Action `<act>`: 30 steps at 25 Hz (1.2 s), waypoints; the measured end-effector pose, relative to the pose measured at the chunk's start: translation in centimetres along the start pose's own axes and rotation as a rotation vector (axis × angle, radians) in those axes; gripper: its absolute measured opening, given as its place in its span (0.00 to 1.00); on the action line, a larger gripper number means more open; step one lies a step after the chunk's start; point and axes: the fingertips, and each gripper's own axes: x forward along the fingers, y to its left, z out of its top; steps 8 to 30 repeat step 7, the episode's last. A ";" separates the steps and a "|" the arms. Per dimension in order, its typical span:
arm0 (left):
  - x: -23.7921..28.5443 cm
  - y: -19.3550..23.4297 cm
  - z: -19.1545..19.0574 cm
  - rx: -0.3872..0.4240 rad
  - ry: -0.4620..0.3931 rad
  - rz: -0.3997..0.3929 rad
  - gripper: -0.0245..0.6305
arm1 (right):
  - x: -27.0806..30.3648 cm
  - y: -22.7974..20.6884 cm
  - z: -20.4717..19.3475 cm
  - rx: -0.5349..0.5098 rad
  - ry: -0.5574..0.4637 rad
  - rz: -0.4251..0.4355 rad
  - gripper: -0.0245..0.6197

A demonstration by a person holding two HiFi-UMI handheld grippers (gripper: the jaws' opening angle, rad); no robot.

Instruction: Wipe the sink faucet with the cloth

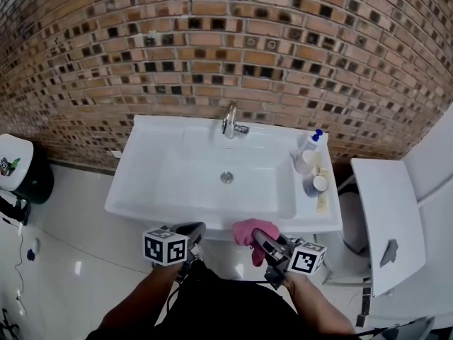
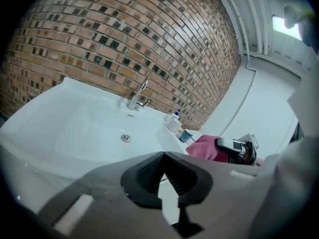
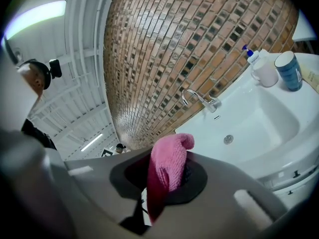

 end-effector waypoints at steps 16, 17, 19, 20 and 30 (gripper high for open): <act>-0.7 -0.2 -2.0 0.006 0.004 0.016 0.04 | -1.0 0.4 -0.7 -0.003 -0.019 0.020 0.11; -0.7 -0.2 -2.0 0.006 0.004 0.016 0.04 | -1.0 0.4 -0.7 -0.003 -0.019 0.020 0.11; -0.7 -0.2 -2.0 0.006 0.004 0.016 0.04 | -1.0 0.4 -0.7 -0.003 -0.019 0.020 0.11; -0.7 -0.2 -2.0 0.006 0.004 0.016 0.04 | -1.0 0.4 -0.7 -0.003 -0.019 0.020 0.11; -0.7 -0.2 -2.0 0.006 0.004 0.016 0.04 | -1.0 0.4 -0.7 -0.003 -0.019 0.020 0.11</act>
